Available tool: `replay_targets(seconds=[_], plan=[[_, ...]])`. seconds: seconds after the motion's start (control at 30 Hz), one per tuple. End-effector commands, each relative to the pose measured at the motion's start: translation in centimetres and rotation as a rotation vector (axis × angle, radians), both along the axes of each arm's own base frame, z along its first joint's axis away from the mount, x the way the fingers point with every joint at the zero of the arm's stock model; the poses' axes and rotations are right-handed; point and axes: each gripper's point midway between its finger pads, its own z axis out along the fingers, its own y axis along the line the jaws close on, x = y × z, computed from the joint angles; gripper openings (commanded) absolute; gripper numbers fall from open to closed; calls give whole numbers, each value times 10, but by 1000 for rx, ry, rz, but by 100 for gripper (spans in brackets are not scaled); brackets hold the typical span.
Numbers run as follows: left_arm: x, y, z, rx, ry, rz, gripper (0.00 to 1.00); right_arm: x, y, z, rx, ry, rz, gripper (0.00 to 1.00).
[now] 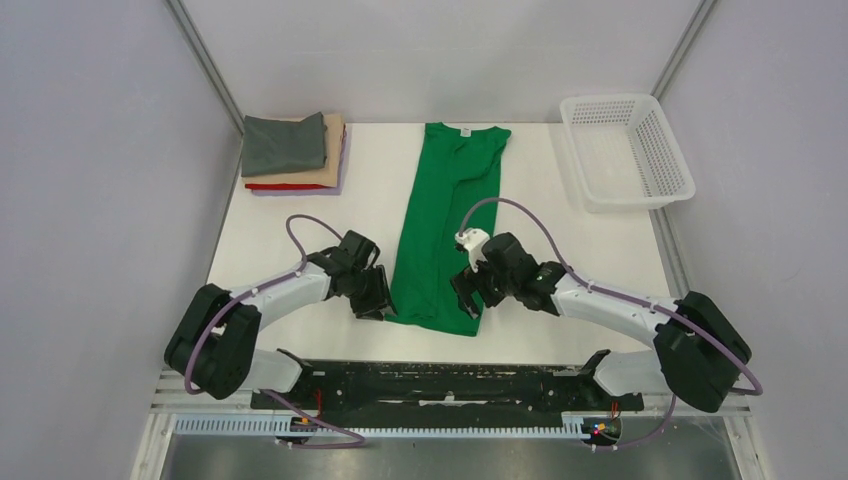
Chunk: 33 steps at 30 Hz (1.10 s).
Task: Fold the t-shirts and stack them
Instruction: Grab the bottom of the folded rectangular tshirt with both arms
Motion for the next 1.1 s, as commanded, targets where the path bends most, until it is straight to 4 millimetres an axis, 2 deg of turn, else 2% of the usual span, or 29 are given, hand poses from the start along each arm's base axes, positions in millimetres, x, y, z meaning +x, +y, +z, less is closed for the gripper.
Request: replay_targets(seconds=[0.0,0.13,0.2,0.33,0.5,0.67,0.73,0.77,0.83,0.87,0.97,1.07], plan=[[10,-5,-7,-4,-26,-6,40,-33,-3,-10,-46,7,156,92],[11,-4,-9,5,-24,-2,22,-58,3,-18,-74,7,268,85],[10,-3,-11,6,-21,0,17,-67,7,-21,-85,0,317,81],[9,-4,-9,-2,-20,-4,3,-74,19,-22,-121,-55,386,72],[5,-5,-5,-17,-23,-10,2,-67,16,-36,-213,-86,375,61],[0,-3,1,-20,-32,-1,2,-79,3,-57,-313,-53,393,47],[-4,-3,1,-17,-34,-6,2,-85,1,-64,-328,-42,398,34],[-8,-4,1,-18,-33,-12,2,-89,2,-65,-332,-38,412,24],[-14,-3,2,-7,-26,-19,2,-96,5,-64,-337,-28,439,6],[-18,0,4,7,-19,-20,2,-101,8,-62,-329,-22,457,0],[-30,9,17,21,-23,-18,2,-117,12,-52,-284,18,518,0],[-41,12,36,-1,-35,-17,2,-128,25,-28,-182,23,582,0]])
